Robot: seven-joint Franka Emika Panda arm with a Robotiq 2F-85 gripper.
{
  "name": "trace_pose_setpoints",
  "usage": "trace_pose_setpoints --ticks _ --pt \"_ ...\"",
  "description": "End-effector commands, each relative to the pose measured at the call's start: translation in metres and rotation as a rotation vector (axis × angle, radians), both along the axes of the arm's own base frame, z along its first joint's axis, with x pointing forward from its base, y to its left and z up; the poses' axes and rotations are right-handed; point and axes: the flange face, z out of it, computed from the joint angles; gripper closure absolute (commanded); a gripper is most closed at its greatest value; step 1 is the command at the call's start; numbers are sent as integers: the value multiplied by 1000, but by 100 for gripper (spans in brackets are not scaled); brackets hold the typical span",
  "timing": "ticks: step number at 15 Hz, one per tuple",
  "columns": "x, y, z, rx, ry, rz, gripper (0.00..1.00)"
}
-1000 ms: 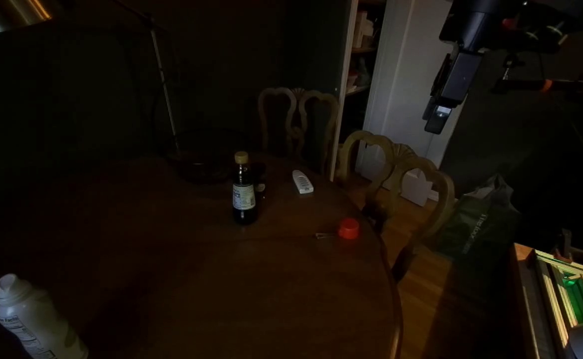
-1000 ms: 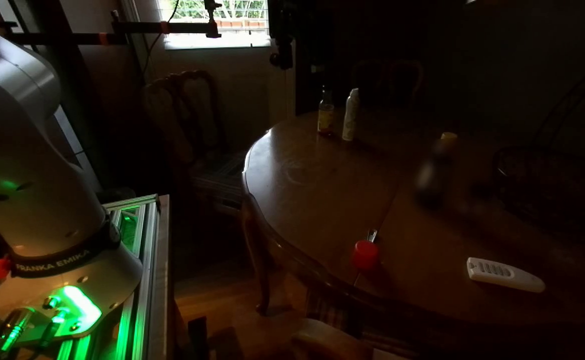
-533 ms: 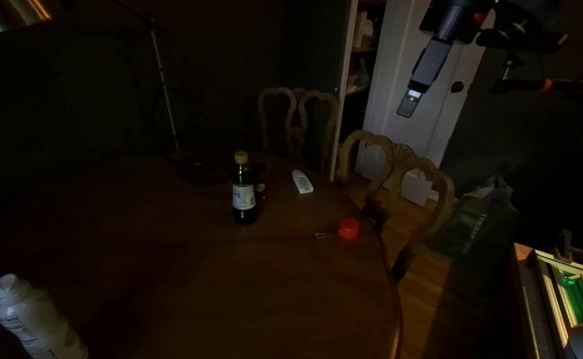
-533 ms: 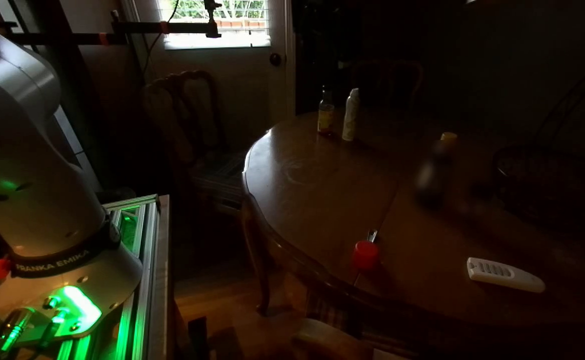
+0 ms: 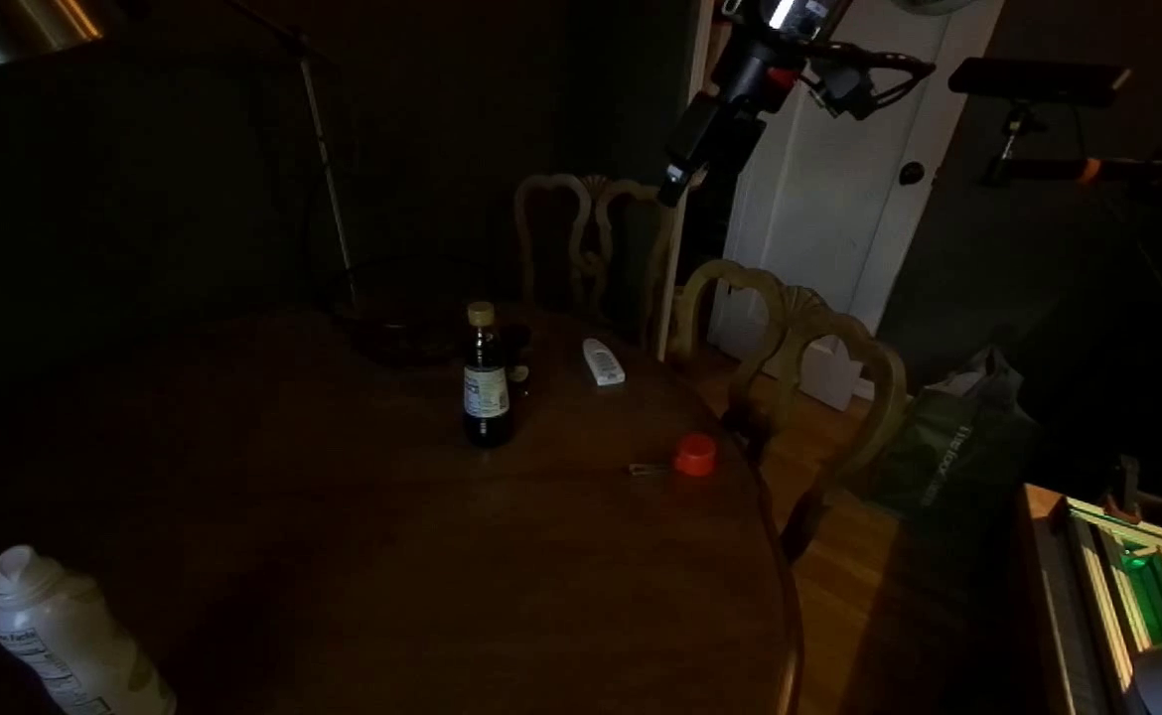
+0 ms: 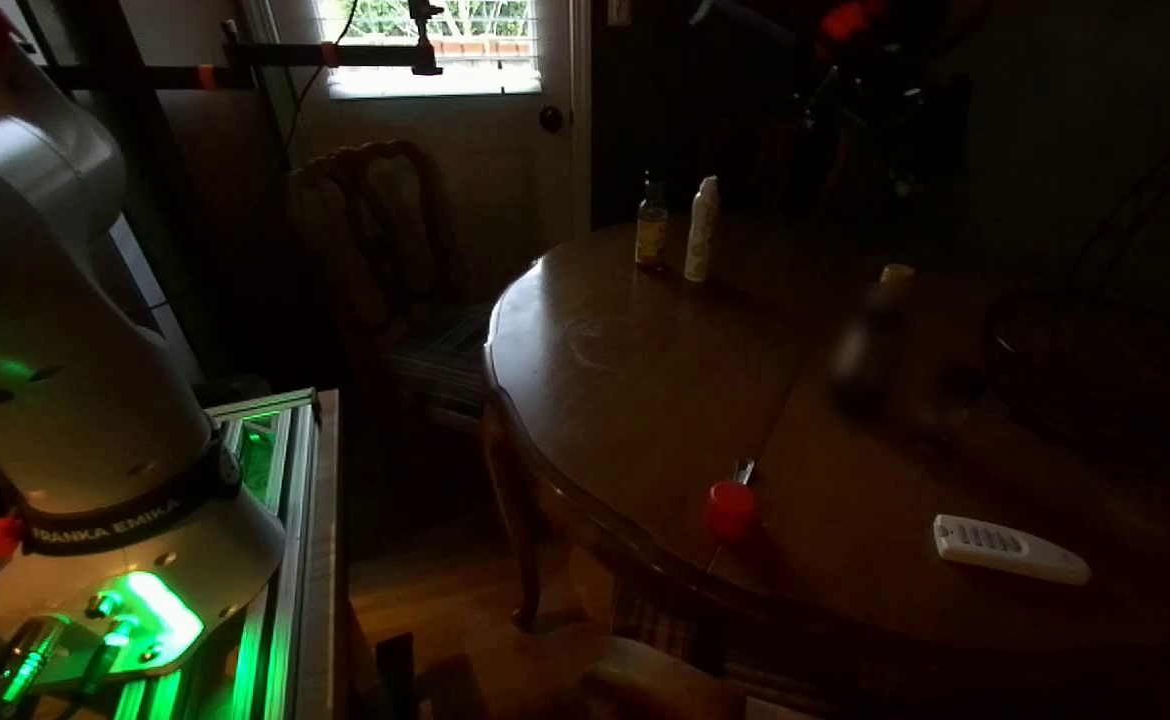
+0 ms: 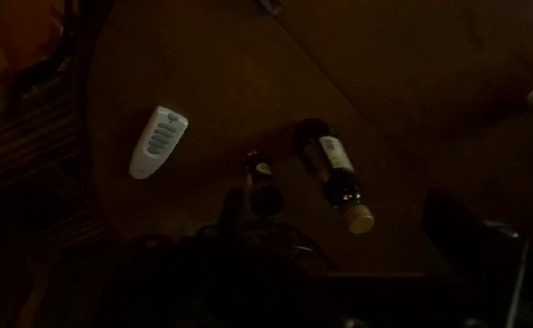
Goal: Press a button on the remote
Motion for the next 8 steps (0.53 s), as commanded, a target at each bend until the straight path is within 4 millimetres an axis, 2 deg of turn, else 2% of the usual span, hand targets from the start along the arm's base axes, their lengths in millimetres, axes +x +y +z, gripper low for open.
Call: trace_pose_setpoints --ticks 1,3,4,5,8 --pt "49 -36 -27 -23 22 -135 0" --pt "63 -52 -40 -11 60 -193 0" --pt "66 -52 -40 13 75 -192 0" --pt "51 -47 -36 -20 44 -159 0" --pt "64 -53 -43 -19 59 -176 0"
